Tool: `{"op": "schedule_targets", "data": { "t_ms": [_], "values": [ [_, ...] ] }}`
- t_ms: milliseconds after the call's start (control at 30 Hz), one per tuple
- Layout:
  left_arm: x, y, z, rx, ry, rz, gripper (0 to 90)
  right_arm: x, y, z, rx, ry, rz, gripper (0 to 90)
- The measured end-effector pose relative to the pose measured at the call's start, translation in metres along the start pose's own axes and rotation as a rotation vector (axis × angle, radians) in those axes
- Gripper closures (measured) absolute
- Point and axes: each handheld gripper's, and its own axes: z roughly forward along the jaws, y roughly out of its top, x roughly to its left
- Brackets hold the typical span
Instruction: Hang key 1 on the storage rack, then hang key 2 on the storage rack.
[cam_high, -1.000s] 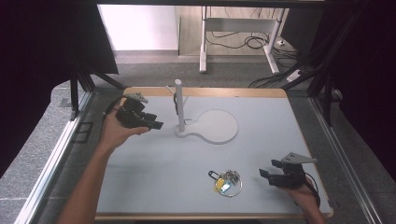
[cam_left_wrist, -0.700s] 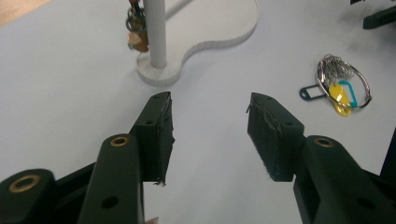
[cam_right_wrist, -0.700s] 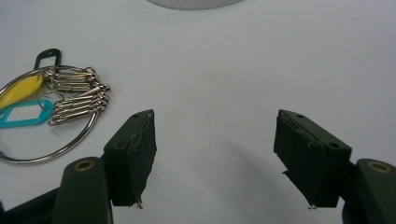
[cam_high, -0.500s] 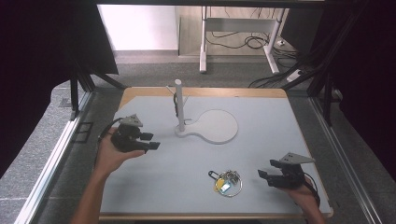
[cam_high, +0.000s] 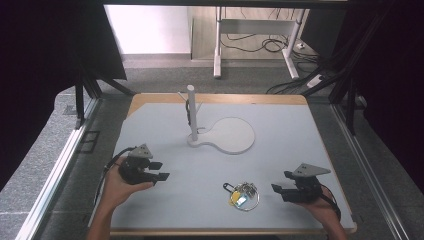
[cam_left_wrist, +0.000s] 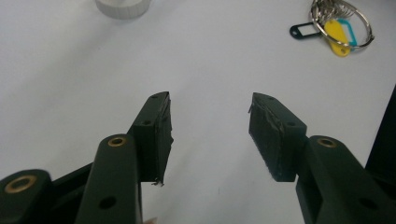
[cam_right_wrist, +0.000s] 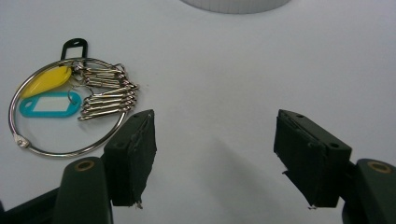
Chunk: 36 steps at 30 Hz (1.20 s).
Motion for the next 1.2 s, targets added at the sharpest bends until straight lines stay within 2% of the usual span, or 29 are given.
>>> {"op": "schedule_targets", "data": {
  "t_ms": [67, 167, 267, 467, 500, 567, 633, 733, 767, 800, 967, 1133, 1200],
  "values": [
    [0.000, 0.000, 0.000, 0.014, 0.012, 0.007, 49.2, 0.003, 0.002, 0.002, 0.005, 0.002, -0.001, 30.8],
    [-0.002, -0.001, -0.002, -0.009, -0.017, 0.007, 49.2, 0.008, 0.006, 0.005, 0.024, -0.017, -0.001, 32.9],
    [-0.005, -0.003, -0.002, 0.001, -0.022, 0.022, 48.7, 0.013, 0.011, 0.007, 0.045, -0.036, -0.025, 35.6],
    [-0.010, -0.007, -0.002, 0.008, -0.031, 0.025, 46.5, 0.020, 0.029, -0.002, 0.059, 0.010, -0.083, 39.2],
    [-0.009, -0.010, -0.002, 0.002, -0.037, 0.000, 46.5, 0.022, 0.031, -0.003, 0.062, 0.019, -0.097, 40.7],
    [-0.007, -0.012, -0.003, 0.008, -0.032, -0.008, 46.5, 0.022, 0.034, -0.004, 0.064, 0.026, -0.104, 42.3],
    [-0.006, -0.016, -0.004, 0.011, -0.030, -0.021, 46.5, 0.023, 0.040, -0.004, 0.096, 0.080, -0.102, 44.6],
    [-0.008, -0.018, -0.006, 0.009, -0.032, -0.022, 46.1, 0.026, 0.047, -0.002, 0.140, 0.118, -0.135, 46.7],
    [-0.008, -0.018, -0.006, 0.009, -0.032, -0.022, 46.0, 0.026, 0.047, -0.002, 0.140, 0.118, -0.135, 46.7],
    [-0.009, -0.019, -0.007, 0.021, -0.032, -0.013, 45.7, 0.031, 0.052, -0.001, 0.155, 0.140, -0.163, 49.2],
    [-0.011, -0.021, -0.009, 0.032, -0.029, -0.004, 44.8, 0.047, 0.065, 0.006, 0.203, 0.199, -0.210, 53.9],
    [-0.008, -0.025, -0.011, 0.009, -0.036, -0.056, 44.5, 0.061, 0.069, 0.015, 0.288, 0.268, -0.251, 59.8],
    [-0.006, -0.027, -0.012, 0.013, -0.032, -0.065, 44.5, 0.067, 0.067, 0.019, 0.319, 0.298, -0.276, 61.5]
  ]
}}
